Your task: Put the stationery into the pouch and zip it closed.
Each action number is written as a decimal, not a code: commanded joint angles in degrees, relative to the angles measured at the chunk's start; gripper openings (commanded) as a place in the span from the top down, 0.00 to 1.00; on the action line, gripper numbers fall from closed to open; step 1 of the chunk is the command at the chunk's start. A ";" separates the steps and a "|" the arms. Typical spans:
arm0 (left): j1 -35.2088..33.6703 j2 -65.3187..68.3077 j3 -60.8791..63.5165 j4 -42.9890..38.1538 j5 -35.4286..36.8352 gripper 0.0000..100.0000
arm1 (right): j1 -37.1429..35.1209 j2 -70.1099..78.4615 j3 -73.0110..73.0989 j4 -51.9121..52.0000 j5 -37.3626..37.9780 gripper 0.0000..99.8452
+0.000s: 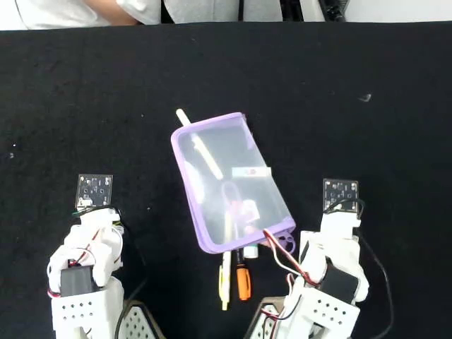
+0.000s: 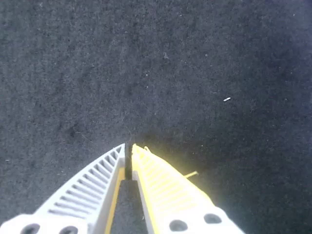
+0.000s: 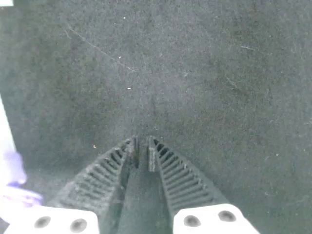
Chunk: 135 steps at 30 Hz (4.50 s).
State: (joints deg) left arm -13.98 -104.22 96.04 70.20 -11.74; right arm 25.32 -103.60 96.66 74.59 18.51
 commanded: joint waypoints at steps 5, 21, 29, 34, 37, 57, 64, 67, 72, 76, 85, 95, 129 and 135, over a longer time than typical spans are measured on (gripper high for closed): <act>-0.48 -0.09 1.36 0.09 0.35 0.97 | 0.79 -4.88 -0.22 0.18 0.35 0.96; -0.48 -0.09 1.36 0.09 0.35 0.97 | 0.79 -4.88 -0.22 0.18 0.35 0.96; -0.48 -0.09 1.36 0.09 0.35 0.97 | 0.44 -4.88 -0.22 0.18 0.26 0.96; -0.48 -0.09 1.36 0.09 0.35 0.97 | 0.44 -4.88 -0.22 0.18 0.00 0.96; -0.48 -0.09 1.36 0.09 0.35 0.97 | 0.70 -4.88 -0.22 0.18 0.00 0.96; -0.48 -0.09 1.36 0.09 0.35 0.97 | 0.88 -4.88 -4.79 -0.26 0.26 0.96; -0.48 -0.09 1.36 0.09 0.35 0.97 | 0.88 -4.88 -12.79 -0.26 0.35 0.96; -0.48 -0.09 1.36 0.09 0.35 0.97 | 0.88 -4.88 -17.10 -0.26 0.35 0.96; -0.48 -0.09 1.36 0.09 0.35 0.97 | 0.53 -4.88 -21.76 -0.35 3.08 0.96; -0.48 -0.09 1.36 0.09 0.35 0.97 | 0.79 -4.62 -22.81 -3.69 4.75 0.96; -0.48 -0.09 1.36 0.09 0.35 0.97 | 0.79 -4.53 -23.34 -5.54 -0.26 0.81; -0.48 -0.09 1.36 0.09 0.35 0.97 | -4.66 -4.35 -30.99 -5.19 -4.48 0.79; -0.48 -0.09 1.36 0.09 0.35 0.97 | -34.37 65.54 -65.98 -12.13 -14.33 0.79; -0.48 -0.09 1.36 0.09 0.35 0.97 | -39.21 82.68 -76.88 -16.18 -13.98 0.79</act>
State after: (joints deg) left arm -13.98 -104.22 96.04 70.20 -11.74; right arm -11.16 -30.55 27.91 62.46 4.70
